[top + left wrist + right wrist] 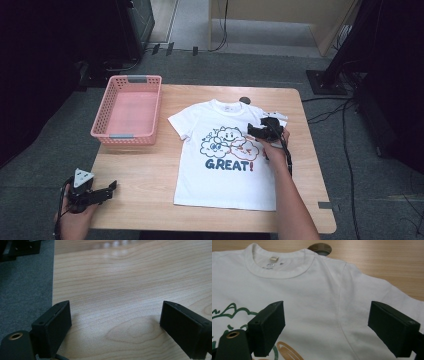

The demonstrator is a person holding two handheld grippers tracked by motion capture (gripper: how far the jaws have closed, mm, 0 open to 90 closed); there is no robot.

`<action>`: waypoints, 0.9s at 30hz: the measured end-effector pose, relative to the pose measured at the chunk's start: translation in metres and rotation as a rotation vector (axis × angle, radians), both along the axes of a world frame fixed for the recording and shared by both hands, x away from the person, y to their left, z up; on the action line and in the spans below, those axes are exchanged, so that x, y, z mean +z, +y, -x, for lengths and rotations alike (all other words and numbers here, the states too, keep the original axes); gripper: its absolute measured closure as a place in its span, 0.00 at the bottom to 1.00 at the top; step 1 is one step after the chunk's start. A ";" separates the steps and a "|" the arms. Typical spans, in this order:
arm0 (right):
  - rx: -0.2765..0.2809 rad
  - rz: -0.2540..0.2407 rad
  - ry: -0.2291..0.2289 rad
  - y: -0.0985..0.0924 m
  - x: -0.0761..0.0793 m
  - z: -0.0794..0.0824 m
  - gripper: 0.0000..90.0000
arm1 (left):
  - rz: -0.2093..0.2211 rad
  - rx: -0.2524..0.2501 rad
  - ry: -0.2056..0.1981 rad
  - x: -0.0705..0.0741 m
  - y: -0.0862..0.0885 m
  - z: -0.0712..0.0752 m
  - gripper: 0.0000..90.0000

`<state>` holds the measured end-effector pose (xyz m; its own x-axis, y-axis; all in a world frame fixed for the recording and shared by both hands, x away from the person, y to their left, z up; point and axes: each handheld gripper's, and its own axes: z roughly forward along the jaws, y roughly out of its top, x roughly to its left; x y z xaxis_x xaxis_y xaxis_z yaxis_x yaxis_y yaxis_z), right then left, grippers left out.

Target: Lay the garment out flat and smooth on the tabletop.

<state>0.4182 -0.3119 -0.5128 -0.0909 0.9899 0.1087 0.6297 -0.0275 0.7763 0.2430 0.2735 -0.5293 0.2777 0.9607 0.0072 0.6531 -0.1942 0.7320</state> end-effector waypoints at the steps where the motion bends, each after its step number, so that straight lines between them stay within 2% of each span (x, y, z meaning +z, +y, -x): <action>1: 0.001 0.007 -0.010 0.001 0.001 0.002 0.16 | 0.000 0.000 0.000 0.000 0.000 0.000 0.12; 7: 0.041 0.008 -0.012 0.001 0.005 0.013 0.16 | 0.000 0.000 -0.001 0.000 0.000 0.000 0.12; 10: 0.049 -0.014 -0.005 0.000 0.006 0.019 0.16 | 0.000 0.000 -0.001 0.000 0.000 0.000 0.12; 21: 0.072 0.042 -0.035 -0.006 0.010 0.043 0.15 | -0.001 0.006 -0.001 0.000 -0.001 0.000 0.12; 27: 0.074 0.050 -0.032 -0.015 0.007 0.054 0.12 | 0.000 0.006 -0.001 0.000 -0.001 0.000 0.12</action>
